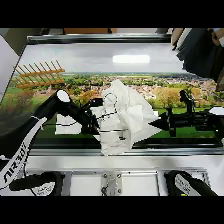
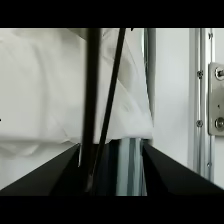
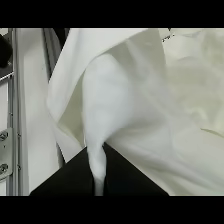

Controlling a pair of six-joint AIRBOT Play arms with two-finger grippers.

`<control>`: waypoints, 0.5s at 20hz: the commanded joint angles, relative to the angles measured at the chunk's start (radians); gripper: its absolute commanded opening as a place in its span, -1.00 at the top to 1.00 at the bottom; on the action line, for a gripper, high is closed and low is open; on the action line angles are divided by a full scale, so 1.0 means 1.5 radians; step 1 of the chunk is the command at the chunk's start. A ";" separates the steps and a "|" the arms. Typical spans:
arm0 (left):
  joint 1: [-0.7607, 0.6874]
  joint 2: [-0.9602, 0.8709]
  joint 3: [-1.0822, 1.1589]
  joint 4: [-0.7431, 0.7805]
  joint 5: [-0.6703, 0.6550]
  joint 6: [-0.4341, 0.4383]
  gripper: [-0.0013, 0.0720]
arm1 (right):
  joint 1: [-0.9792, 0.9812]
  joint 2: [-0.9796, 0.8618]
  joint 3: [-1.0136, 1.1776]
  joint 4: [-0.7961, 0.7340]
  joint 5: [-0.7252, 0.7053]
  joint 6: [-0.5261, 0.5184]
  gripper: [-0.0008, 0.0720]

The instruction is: Fold the clothes and pants, and hang the long-sleeved shirts on hangers.

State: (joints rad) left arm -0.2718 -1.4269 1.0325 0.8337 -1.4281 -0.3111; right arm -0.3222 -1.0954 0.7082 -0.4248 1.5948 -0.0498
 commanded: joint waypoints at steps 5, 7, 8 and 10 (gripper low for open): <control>0.121 0.080 0.000 0.007 0.034 -0.208 -0.11 | 0.000 0.000 0.001 0.000 0.000 -0.003 0.96; 0.166 0.133 0.000 0.007 0.050 -0.248 -0.11 | 0.000 0.000 0.001 0.001 0.000 -0.002 0.96; 0.189 0.162 0.000 0.007 0.056 -0.272 -0.11 | 0.000 0.001 0.001 0.006 0.000 -0.002 0.96; 0.230 0.215 0.000 0.008 0.065 -0.325 -0.11 | 0.000 0.008 0.001 0.041 -0.001 -0.002 0.96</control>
State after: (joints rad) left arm -0.0128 -1.2068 1.0325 0.8448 -1.3624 -0.6724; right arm -0.3222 -1.0924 0.7086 -0.4114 1.5932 -0.0528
